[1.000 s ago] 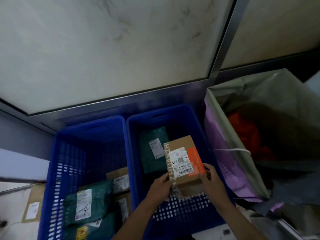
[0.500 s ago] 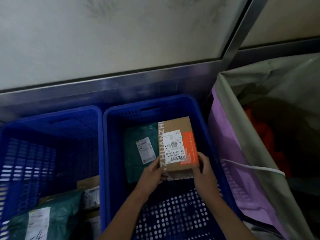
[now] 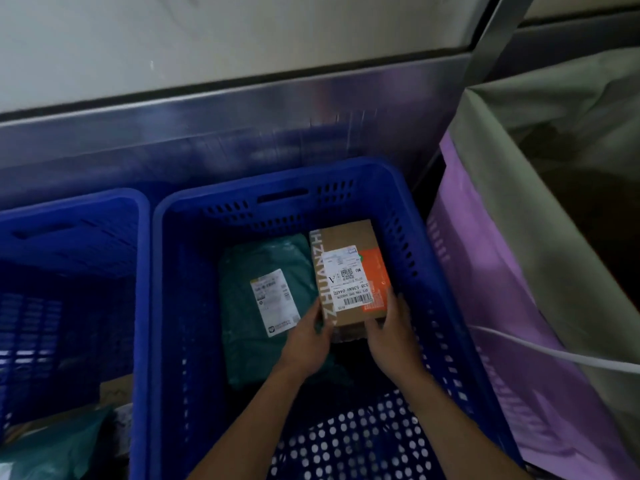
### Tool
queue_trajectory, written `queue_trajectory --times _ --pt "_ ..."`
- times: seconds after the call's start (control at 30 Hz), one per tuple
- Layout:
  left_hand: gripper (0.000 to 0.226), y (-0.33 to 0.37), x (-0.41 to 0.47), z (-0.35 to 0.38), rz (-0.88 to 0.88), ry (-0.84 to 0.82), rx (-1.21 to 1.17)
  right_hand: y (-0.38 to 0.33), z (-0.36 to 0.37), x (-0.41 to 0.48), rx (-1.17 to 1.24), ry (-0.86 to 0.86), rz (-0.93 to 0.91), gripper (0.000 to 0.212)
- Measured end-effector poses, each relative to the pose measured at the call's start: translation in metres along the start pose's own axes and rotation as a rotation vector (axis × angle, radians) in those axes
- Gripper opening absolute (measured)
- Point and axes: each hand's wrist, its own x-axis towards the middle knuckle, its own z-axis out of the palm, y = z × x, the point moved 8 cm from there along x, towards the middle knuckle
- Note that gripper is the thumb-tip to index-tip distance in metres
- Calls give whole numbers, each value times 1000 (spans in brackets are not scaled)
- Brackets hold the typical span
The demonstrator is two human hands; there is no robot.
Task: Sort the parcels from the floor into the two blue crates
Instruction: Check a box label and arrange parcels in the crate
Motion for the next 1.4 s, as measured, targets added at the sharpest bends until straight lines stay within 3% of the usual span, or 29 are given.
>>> queue_trajectory --times 0.17,0.27,0.37,0.43,0.53,0.63,0.83,0.97,1.1,1.4 --pt "76 1 17 12 60 52 388 13 22 7 -275 -49 -23 69" --pt "90 2 23 13 137 46 502 15 21 0 -417 15 -70 65" --pt "68 1 27 17 258 29 623 16 24 -9 -509 33 -58 59" --pt "56 -4 32 20 309 41 699 17 42 -13 -490 -82 -106 60" --pt "70 -12 39 28 328 29 850 16 72 -8 -413 -263 -221 67" --pt "72 -7 41 30 363 73 946 6 78 10 -406 -289 -299 73" --pt "75 -1 63 10 255 173 926 -6 68 28 -458 -245 -285 63" --pt "87 -5 62 14 220 112 841 1 68 12 -422 -266 -258 67" --pt "98 -7 57 7 139 5 701 7 62 -9 -373 -348 -120 69" --pt "77 35 -44 -32 92 -13 619 -30 21 -90 -290 -381 -97 63"
